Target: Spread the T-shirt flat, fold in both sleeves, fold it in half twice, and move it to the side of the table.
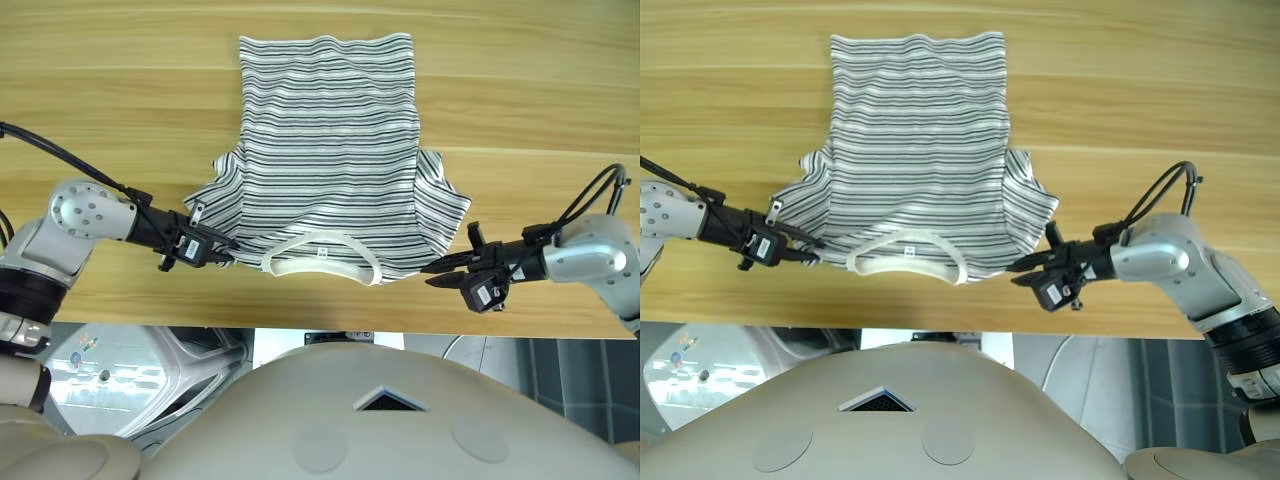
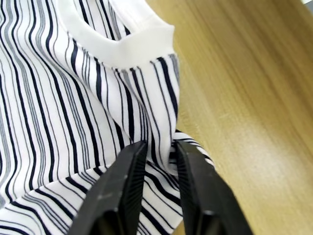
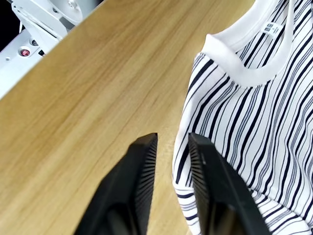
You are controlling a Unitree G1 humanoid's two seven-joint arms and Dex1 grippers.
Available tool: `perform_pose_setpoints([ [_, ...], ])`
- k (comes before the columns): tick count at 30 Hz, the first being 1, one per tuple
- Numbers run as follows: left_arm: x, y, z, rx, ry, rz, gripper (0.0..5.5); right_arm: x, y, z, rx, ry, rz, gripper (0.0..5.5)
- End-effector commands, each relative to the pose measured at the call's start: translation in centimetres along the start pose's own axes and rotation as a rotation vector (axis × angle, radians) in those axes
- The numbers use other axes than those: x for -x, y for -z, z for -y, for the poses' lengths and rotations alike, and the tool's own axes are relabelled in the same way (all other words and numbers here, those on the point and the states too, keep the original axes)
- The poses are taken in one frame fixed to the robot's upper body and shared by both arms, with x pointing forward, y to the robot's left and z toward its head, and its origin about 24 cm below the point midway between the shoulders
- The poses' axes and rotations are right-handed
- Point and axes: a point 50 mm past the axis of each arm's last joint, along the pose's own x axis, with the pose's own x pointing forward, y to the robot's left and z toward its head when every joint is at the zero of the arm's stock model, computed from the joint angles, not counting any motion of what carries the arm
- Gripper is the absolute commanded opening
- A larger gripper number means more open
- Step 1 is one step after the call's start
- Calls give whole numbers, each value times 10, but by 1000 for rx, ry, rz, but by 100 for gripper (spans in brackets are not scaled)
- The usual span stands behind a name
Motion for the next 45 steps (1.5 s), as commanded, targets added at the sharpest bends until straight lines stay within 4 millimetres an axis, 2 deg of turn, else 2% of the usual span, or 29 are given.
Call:
perform_pose_setpoints([
  [1,-2,1,5,28,5,-8,178,5,-3,3,-19,20,7,177],
  [3,-4,0,4,40,-14,14,208,8,-9,5,-31,42,41,213],
  [5,2,-9,2,44,-61,99,242,14,-16,10,-34,86,81,254],
  [9,41,-31,-9,-3,-255,285,302,22,-13,15,-55,172,88,325],
  [12,73,-42,-14,-60,-402,333,348,24,-9,16,-69,205,74,377],
  [14,87,-37,-17,-79,-488,270,369,24,-8,15,-78,218,70,416],
  [17,97,-4,-14,-7,-550,24,369,23,-6,14,-84,237,65,464],
  [20,90,31,-2,92,-499,-203,369,25,-6,12,-85,250,60,515],
  [21,83,39,1,108,-468,-250,369,25,-6,12,-85,253,62,535],
  [23,66,48,6,104,-402,-320,369,26,-6,12,-86,256,63,538],
  [29,31,54,16,82,-288,-290,369,27,-10,11,-90,267,83,538],
  [33,21,52,18,67,-278,-258,369,27,-11,10,-95,268,86,538],
  [37,21,54,18,58,-275,-266,369,28,-13,10,-91,267,91,538],
  [41,20,54,18,48,-259,-262,308,28,-13,11,-89,272,93,540],
  [45,22,56,20,51,-252,-266,221,26,-13,11,-85,273,100,540],
])
